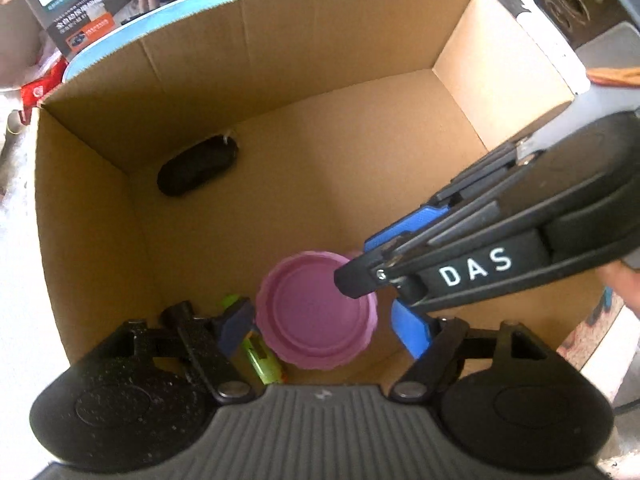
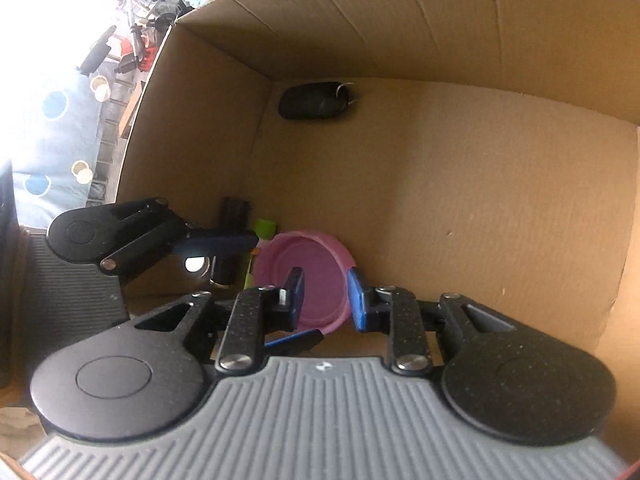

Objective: Organize rigid objects
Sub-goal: 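Carry the pink bowl into the box and open both grippers, then move both grippers out of the box to the black tape roll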

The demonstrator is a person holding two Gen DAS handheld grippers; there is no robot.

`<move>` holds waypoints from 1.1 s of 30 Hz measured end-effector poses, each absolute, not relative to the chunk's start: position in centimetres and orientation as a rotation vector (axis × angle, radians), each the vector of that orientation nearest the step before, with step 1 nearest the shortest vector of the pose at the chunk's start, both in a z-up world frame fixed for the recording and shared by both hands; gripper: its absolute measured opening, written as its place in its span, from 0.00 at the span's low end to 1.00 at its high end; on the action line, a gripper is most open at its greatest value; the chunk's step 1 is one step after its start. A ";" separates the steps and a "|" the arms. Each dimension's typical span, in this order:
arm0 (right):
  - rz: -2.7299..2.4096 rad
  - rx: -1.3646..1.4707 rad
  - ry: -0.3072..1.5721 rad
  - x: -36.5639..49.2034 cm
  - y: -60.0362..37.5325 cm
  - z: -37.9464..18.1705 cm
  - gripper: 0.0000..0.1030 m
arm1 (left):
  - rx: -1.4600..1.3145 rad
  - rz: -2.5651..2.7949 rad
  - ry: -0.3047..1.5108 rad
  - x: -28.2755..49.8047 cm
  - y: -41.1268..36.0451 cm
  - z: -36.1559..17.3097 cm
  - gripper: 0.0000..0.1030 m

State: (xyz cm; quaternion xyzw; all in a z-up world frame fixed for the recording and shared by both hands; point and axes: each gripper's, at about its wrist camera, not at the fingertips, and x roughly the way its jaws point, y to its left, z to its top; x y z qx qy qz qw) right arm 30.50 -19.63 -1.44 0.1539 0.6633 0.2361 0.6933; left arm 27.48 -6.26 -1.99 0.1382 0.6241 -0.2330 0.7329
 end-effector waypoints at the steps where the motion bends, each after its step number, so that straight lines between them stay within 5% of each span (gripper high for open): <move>1: 0.525 0.353 1.477 30.5 -19.8 -1.3 0.24 | 0.301 -0.509 1.365 27.3 -6.1 -1.7 0.77; 13: 0.576 0.593 1.134 24.3 -25.6 6.2 0.34 | 0.230 -0.494 1.207 23.9 -4.0 5.2 0.80; 18: 0.568 0.660 0.907 17.2 -30.0 10.6 0.50 | 0.180 -0.539 1.082 20.8 -4.1 8.5 0.88; 23: 0.466 0.617 0.724 9.2 -32.3 12.5 0.83 | 0.190 -0.557 1.018 16.1 -5.1 9.5 0.93; 29: 0.309 0.478 0.639 1.9 -33.9 11.2 0.99 | 0.189 -0.607 1.018 11.4 -7.1 6.3 0.93; 33: 0.183 0.298 0.629 -0.8 -33.2 9.7 0.99 | 0.192 -0.679 1.139 10.0 -10.2 2.2 0.93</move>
